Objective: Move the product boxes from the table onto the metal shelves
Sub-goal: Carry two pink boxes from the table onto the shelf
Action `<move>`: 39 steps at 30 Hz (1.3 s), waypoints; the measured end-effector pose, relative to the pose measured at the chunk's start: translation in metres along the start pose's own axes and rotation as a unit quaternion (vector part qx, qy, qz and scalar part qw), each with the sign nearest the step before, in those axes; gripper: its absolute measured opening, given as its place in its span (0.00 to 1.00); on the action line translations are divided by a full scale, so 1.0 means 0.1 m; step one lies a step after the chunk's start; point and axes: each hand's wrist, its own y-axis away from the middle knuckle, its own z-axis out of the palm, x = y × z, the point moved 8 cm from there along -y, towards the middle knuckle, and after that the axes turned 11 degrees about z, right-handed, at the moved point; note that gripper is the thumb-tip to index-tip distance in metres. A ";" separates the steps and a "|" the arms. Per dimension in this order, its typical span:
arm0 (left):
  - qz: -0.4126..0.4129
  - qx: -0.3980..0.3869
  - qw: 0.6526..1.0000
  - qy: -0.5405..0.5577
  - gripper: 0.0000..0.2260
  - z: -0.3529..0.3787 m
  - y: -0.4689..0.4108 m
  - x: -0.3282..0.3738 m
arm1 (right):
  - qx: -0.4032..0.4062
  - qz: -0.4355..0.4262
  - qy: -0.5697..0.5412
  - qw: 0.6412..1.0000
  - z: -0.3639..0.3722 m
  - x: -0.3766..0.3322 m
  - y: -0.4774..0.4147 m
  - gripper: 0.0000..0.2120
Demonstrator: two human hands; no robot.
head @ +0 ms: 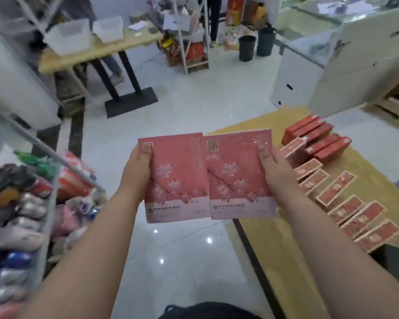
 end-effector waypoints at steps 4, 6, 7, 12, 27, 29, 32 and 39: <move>-0.049 0.100 0.993 0.045 0.12 -1.05 0.15 -0.44 | -0.105 0.022 0.043 0.993 1.18 -0.13 0.03 0.12; -0.076 0.157 0.983 0.064 0.12 -1.56 0.28 -0.62 | -0.138 0.017 0.073 0.988 1.75 -0.21 0.08 0.16; -0.095 0.182 0.975 0.084 0.13 -1.81 0.35 -0.73 | -0.159 0.018 0.087 0.983 2.04 -0.24 0.12 0.19; -0.153 0.313 0.926 0.147 0.14 -2.84 0.83 -1.18 | -0.255 -0.005 0.152 0.955 3.36 -0.37 0.36 0.21; -0.163 0.648 0.723 0.177 0.14 -3.58 2.89 -1.00 | -0.554 -0.143 0.255 0.779 5.46 -0.98 1.65 0.26; -0.149 0.691 0.688 0.166 0.13 -3.61 3.25 -0.85 | -0.585 -0.162 0.252 0.754 5.58 -1.06 2.00 0.22; -0.129 0.751 0.633 0.138 0.11 -3.63 3.84 -0.50 | -0.644 -0.175 0.229 0.709 5.70 -1.20 2.66 0.19; -0.044 0.831 0.553 0.049 0.12 -3.73 5.11 0.51 | -0.750 -0.200 0.185 0.603 5.72 -1.58 4.35 0.22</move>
